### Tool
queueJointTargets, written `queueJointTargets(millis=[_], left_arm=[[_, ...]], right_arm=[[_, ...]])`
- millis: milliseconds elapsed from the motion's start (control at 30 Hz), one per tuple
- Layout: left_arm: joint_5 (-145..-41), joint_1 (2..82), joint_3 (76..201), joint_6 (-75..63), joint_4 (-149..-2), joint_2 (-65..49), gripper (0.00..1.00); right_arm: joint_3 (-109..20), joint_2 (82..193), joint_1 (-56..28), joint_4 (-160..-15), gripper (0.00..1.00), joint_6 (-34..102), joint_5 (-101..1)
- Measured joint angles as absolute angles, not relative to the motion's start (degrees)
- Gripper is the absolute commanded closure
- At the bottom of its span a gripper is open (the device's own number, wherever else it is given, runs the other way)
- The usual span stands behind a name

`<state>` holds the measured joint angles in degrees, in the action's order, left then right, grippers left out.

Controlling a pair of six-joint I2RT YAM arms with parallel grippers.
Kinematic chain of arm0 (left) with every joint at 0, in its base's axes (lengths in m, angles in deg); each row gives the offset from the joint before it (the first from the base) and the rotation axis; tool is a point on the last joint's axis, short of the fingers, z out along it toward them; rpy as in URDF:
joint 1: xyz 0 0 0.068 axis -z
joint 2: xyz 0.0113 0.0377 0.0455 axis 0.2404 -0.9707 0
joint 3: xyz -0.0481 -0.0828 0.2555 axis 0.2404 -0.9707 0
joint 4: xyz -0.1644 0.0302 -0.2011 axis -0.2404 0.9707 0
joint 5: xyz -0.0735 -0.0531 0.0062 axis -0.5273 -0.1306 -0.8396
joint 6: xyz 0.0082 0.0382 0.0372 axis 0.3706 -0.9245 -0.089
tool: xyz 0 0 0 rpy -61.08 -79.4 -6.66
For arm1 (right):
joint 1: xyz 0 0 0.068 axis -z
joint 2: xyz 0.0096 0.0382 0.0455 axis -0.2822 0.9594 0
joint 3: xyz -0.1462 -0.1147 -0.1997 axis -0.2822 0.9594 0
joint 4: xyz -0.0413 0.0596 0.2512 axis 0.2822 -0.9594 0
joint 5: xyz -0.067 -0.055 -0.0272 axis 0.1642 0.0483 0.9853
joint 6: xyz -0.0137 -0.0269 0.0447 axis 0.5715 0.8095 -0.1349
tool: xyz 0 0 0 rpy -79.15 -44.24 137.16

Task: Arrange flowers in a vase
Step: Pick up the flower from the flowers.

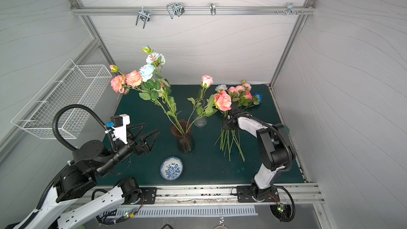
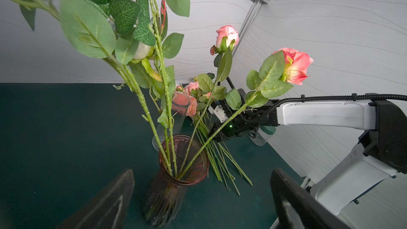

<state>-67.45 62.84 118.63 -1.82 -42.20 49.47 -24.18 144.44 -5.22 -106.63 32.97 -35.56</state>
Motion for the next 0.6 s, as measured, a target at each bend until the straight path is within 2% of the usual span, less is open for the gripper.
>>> queueJointTargets(millis=[333,600], left_arm=[[-67.5,62.8,118.6,-1.8,-42.2,49.5,0.02],[-67.5,62.8,118.8,-1.8,-42.1,49.6,0.02]], right_arm=[[-15.7,128.6,-2.4,-95.3,1.00,30.2,-50.3],[-13.0,118.2,-0.5,-91.9,1.00,28.7,-50.7]])
